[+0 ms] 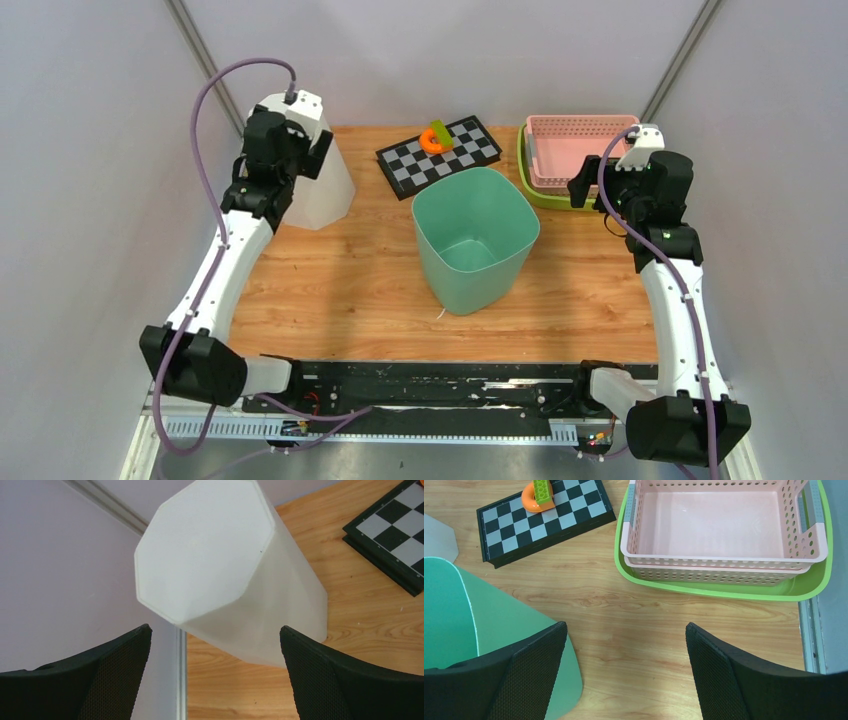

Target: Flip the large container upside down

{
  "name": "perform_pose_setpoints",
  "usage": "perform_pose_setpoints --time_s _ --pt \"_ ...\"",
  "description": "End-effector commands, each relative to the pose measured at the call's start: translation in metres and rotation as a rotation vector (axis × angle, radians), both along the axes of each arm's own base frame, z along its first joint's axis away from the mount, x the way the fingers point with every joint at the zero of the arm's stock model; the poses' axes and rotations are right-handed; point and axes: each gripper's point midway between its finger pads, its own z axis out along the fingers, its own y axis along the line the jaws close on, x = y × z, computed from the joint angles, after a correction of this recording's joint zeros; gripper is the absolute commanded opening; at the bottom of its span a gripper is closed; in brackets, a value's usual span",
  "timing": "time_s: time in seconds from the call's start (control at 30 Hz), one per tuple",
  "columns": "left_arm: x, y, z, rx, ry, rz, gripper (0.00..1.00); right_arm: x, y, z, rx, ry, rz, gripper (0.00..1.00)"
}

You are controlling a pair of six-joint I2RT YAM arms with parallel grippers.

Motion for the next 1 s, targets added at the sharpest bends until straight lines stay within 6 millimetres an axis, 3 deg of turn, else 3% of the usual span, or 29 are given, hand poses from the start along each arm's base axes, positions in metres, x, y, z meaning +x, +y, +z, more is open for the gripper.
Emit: perform_pose_setpoints --time_s 0.0,0.57,0.97 --pt "0.018 -0.006 -0.014 0.042 0.035 -0.057 1.0 0.0 -0.004 -0.004 0.014 0.007 -0.014 0.9" --pt "0.066 0.02 -0.045 0.143 0.119 0.097 0.96 0.001 -0.005 -0.006 0.011 0.011 -0.014 0.9" --pt "0.113 0.046 -0.049 0.229 0.12 0.165 0.95 0.002 -0.005 -0.01 0.016 0.024 -0.013 0.9"
